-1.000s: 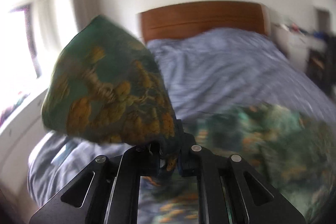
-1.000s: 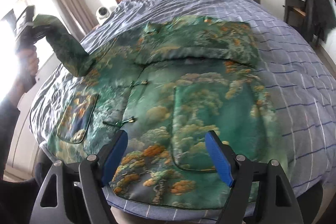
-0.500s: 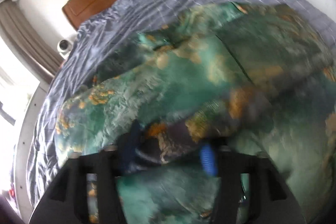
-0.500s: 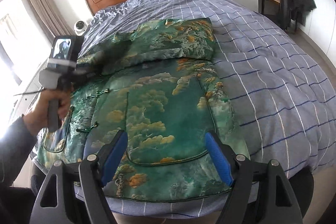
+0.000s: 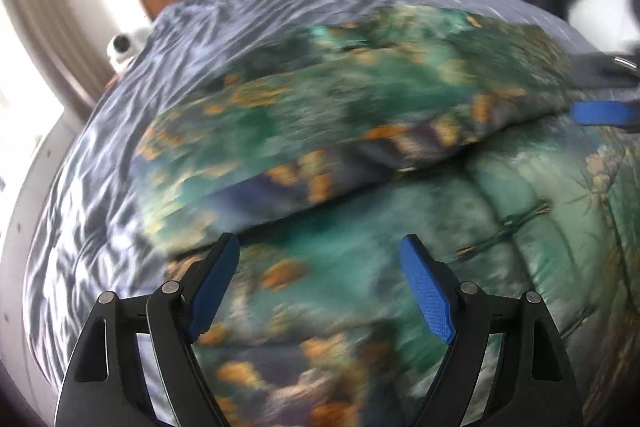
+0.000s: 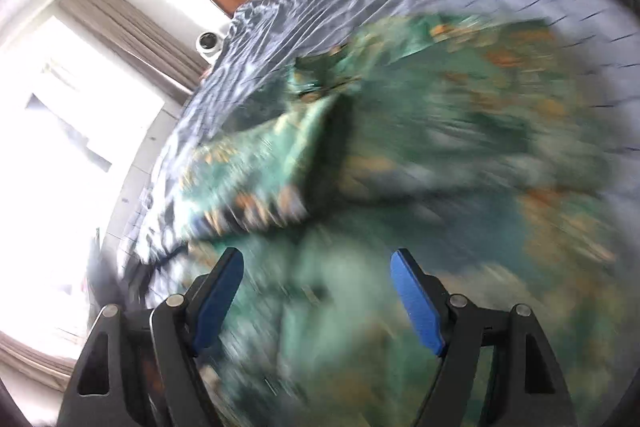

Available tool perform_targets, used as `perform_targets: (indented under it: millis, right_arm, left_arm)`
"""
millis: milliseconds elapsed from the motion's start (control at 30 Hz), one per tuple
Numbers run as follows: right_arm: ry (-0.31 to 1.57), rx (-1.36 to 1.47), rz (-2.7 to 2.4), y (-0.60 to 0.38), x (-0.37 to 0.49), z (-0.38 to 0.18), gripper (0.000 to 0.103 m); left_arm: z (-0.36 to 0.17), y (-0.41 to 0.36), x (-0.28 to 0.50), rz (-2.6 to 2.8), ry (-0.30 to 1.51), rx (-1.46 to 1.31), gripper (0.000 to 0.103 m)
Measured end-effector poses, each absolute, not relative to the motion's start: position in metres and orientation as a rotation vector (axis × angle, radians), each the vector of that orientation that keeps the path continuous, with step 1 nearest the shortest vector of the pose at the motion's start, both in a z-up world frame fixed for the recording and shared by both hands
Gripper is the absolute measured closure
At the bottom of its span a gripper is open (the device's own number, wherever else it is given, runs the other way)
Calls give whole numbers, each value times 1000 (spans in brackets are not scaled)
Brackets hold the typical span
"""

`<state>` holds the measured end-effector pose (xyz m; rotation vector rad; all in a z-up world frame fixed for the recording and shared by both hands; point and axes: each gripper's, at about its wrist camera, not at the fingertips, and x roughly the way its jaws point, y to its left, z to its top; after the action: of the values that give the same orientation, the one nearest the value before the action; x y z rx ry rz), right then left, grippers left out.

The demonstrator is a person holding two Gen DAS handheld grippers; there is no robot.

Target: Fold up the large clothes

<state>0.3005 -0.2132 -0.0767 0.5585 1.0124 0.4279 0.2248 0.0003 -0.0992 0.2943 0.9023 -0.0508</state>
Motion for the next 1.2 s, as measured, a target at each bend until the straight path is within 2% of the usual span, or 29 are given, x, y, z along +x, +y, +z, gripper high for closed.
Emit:
perform_targets:
  millis: [133,200,233,433,533,600,733,867,967,1200]
  right_arm:
    - [1099,585,417,-179,353,-97,27]
    - [1136,566,415,-166,367,-104,65]
    - [1141,537,393,-163,371,-103,90]
    - [918,292,384,-148,382,-44,90]
    - [1018,241,312,-147,393,-80,90]
    - [1093,234,278,-147,397,-115,84]
    - [1047,310,290,-154,397,-123,73]
    - [1042,267,290,-152,398,-122,71]
    - [1042,249,291,-149,399,-126,67]
    - [1038,233,291,-148,404,-135,67]
  left_arm:
    - [-92,30,220,-2,889,260,19]
    - [-89,44,221,16,891,234,19]
    - [-87,50,220,18,892,222,19]
    - [-78,89,231,36,889,81,13]
    - [-84,100,250,25,914,28,13]
    - [-88,106,267,6,939,-13,13]
    - [-94,105,308,-23,928,-38,13]
    - [-138,102,355,23,1037,-12,13]
    - [-162,91,359,50,1029,72,9]
    - [-124,88,370,55,970,55,9]
